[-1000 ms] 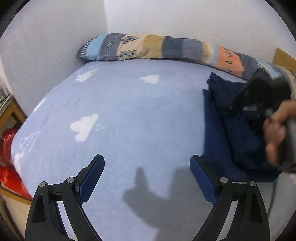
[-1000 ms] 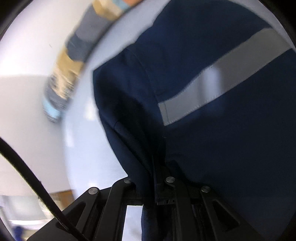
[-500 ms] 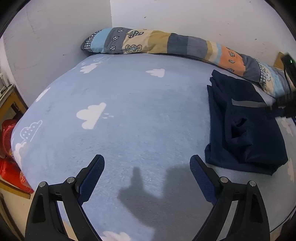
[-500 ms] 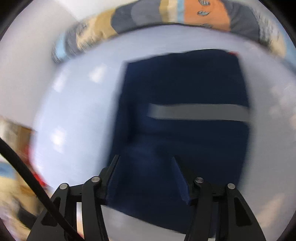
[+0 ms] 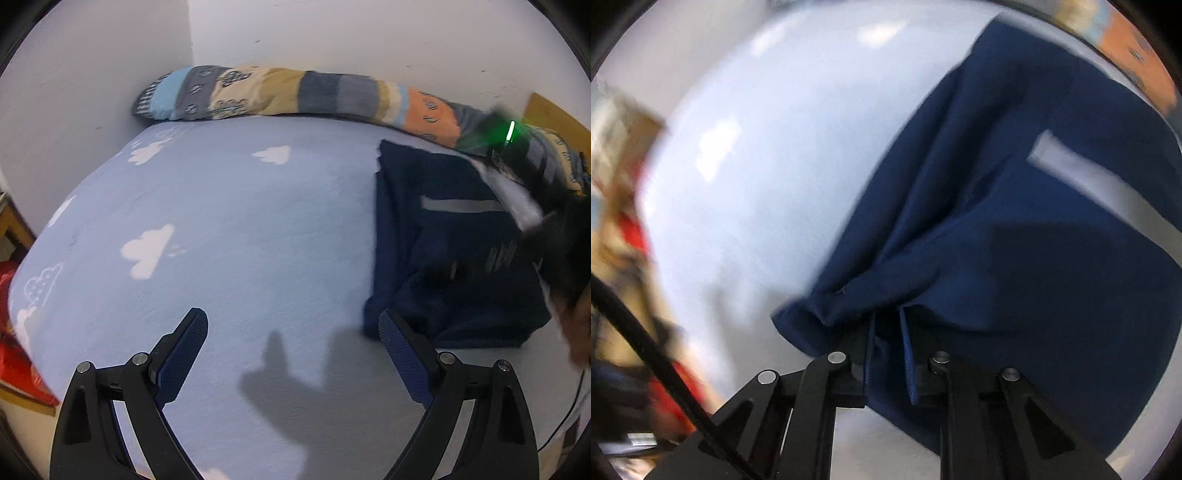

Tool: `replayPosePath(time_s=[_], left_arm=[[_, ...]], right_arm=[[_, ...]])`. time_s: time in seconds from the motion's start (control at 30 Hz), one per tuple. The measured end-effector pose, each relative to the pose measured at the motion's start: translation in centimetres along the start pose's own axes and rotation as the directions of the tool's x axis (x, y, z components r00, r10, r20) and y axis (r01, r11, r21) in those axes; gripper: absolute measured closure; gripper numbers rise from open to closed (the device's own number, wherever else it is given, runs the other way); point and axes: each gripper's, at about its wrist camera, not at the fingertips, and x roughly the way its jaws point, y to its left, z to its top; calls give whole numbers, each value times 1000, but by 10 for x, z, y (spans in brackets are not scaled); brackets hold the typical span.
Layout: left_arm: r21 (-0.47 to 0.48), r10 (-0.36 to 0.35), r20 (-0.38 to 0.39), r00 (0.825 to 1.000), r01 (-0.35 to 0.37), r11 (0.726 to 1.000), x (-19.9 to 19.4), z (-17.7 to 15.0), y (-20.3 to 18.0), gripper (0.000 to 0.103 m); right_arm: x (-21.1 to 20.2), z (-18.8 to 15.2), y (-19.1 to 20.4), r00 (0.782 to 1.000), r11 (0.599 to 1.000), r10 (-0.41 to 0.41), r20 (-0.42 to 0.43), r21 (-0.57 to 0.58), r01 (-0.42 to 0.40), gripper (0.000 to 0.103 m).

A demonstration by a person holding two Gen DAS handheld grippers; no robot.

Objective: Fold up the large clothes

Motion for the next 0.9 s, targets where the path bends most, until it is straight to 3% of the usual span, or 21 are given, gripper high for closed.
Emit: replayPosePath(time_s=[0.07, 0.13, 0.2, 0.3, 0.33, 0.4, 0.47, 0.53, 0.57, 0.63, 0.7, 0.8, 0.9], left_arm=[[13, -55, 4, 998, 55, 998, 5, 11, -16, 9], [25, -111, 12, 994, 111, 994, 12, 24, -34, 9], [50, -180, 25, 983, 179, 983, 20, 40, -56, 9], [112, -248, 39, 968, 242, 964, 38, 54, -87, 9], [125, -250, 34, 968, 244, 962, 45, 55, -94, 9], [163, -264, 2, 965, 260, 952, 64, 55, -108, 9], [191, -235, -43, 971, 238, 952, 87, 48, -115, 9], [194, -188, -115, 975, 208, 959, 112, 37, -110, 9], [178, -163, -168, 972, 193, 965, 126, 31, -103, 9], [136, -161, -187, 969, 188, 973, 130, 30, -89, 10], [125, -155, -146, 977, 173, 977, 119, 41, -78, 10], [101, -175, -42, 984, 178, 979, 94, 76, -72, 10], [115, -210, 25, 977, 206, 972, 92, 122, -84, 10]], right_arm=[[-38, 9, -31, 996, 998, 10, 90, 56, -15, 84], [-72, 21, -73, 984, 991, -59, 170, 129, 37, 70], [-106, 31, -121, 961, 973, -134, 243, 218, 81, 65], [-129, 53, -175, 933, 933, -239, 271, 331, 143, 65], [-127, 67, -169, 928, 925, -244, 280, 355, 136, 65], [-122, 91, -205, 932, 901, -247, 264, 416, 121, 65], [-94, 102, -206, 950, 882, -221, 221, 462, 98, 67], [-77, 118, -234, 967, 855, -196, 165, 512, 86, 67], [-60, 104, -228, 980, 844, -151, 130, 533, 59, 67], [-28, 102, -252, 993, 813, -94, 75, 581, 33, 68], [-31, 94, -250, 992, 806, -74, 99, 592, 1, 68], [-62, 82, -236, 982, 834, -75, 175, 551, -35, 67], [-102, 55, -209, 964, 880, -112, 240, 474, -16, 56]])
